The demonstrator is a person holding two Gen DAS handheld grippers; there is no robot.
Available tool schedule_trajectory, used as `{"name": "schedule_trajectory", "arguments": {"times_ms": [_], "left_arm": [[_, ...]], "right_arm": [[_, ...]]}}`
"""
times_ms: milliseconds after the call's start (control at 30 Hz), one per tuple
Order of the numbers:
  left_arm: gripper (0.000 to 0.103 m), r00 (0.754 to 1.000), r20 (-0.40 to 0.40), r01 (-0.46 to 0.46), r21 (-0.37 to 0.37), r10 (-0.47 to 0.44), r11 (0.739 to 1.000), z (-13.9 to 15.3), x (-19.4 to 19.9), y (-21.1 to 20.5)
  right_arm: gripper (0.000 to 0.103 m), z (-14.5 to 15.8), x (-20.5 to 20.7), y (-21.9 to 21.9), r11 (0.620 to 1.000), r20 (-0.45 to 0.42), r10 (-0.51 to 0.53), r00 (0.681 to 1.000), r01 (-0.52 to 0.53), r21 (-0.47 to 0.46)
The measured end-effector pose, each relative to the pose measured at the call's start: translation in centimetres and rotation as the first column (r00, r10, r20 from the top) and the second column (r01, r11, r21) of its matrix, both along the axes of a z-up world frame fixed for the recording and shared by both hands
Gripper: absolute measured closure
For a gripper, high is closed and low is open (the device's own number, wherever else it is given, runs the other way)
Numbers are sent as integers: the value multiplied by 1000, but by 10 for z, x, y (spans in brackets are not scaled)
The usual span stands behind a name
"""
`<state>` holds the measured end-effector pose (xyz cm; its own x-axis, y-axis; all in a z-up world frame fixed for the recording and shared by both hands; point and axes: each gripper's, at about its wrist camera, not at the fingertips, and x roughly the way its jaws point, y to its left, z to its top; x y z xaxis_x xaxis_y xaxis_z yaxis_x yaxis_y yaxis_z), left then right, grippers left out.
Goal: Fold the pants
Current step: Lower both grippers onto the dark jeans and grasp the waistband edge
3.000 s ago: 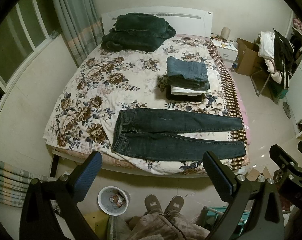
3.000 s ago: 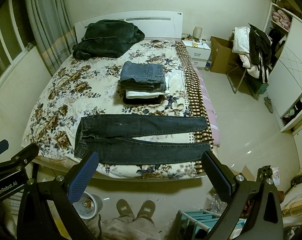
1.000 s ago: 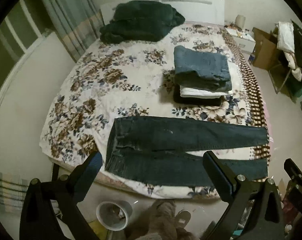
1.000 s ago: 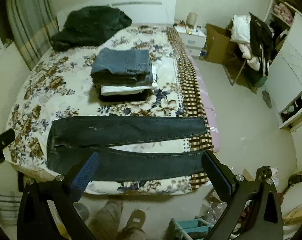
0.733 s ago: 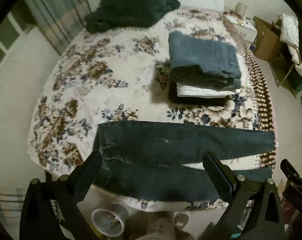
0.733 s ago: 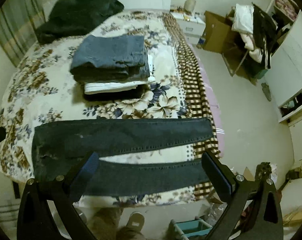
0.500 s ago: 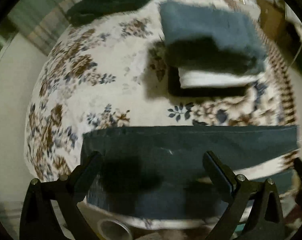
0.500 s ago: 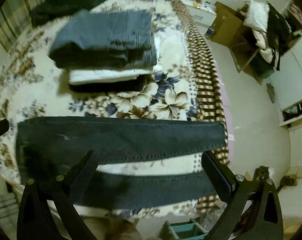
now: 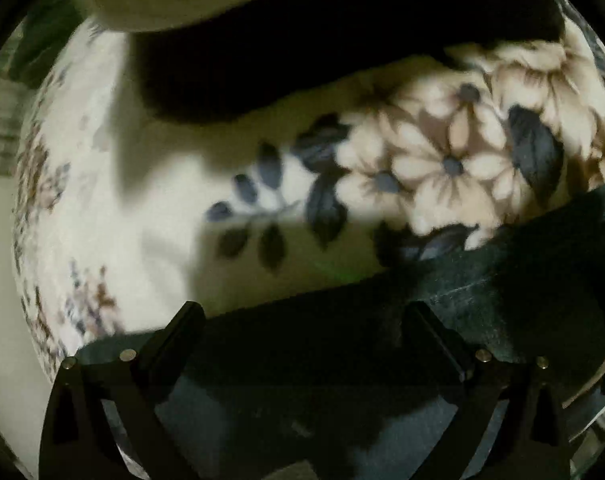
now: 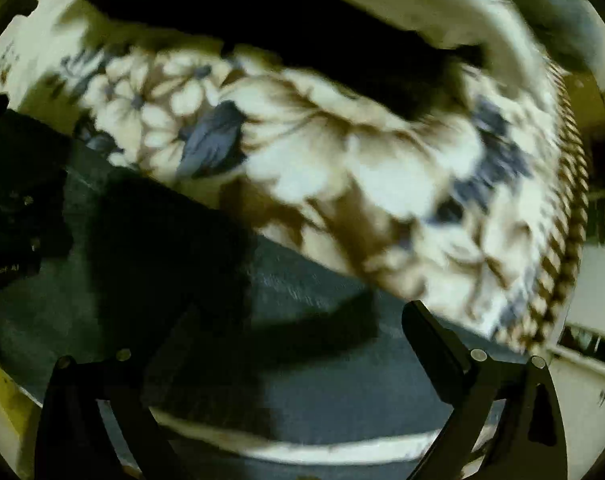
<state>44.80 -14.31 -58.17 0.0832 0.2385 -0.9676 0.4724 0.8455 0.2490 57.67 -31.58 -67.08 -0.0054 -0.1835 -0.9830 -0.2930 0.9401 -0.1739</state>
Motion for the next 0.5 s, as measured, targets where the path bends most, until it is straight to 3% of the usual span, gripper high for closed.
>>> {"name": "schedule_trajectory", "arguments": {"times_ms": [100, 133, 200, 267, 333, 367, 433, 500], "left_arm": [[0, 999, -32, 27, -41, -29, 999, -3, 4, 1], [5, 999, -41, 27, -68, -30, 997, -2, 5, 4], [24, 997, -64, 32, -154, -43, 987, 2, 4, 8], [63, 995, -63, 61, -219, -77, 974, 12, -3, 8], [92, 994, -39, 96, -226, -107, 969, 23, -10, 5], [95, 994, -28, 101, -229, -110, 968, 28, -12, 5], [97, 994, -6, 100, -241, -105, 965, 40, -17, 5], [99, 997, 3, 80, -265, -82, 961, 53, -27, 7]], "right_arm": [[8, -23, 12, 1, 999, -64, 28, 998, -26, 37], [11, -29, 15, 1, 998, -74, 38, 997, -34, 54], [23, -37, 22, 1, 996, -95, 52, 994, -44, 82], [51, -36, 26, 2, 993, -90, 56, 994, -46, 108], [67, -33, 27, 3, 992, -79, 44, 996, -34, 122], [77, -32, 27, 3, 992, -67, 36, 997, -27, 121], [86, -28, 24, 1, 993, -44, 18, 999, -13, 117], [90, -20, 17, -1, 992, -18, -7, 1000, 10, 123]]}}
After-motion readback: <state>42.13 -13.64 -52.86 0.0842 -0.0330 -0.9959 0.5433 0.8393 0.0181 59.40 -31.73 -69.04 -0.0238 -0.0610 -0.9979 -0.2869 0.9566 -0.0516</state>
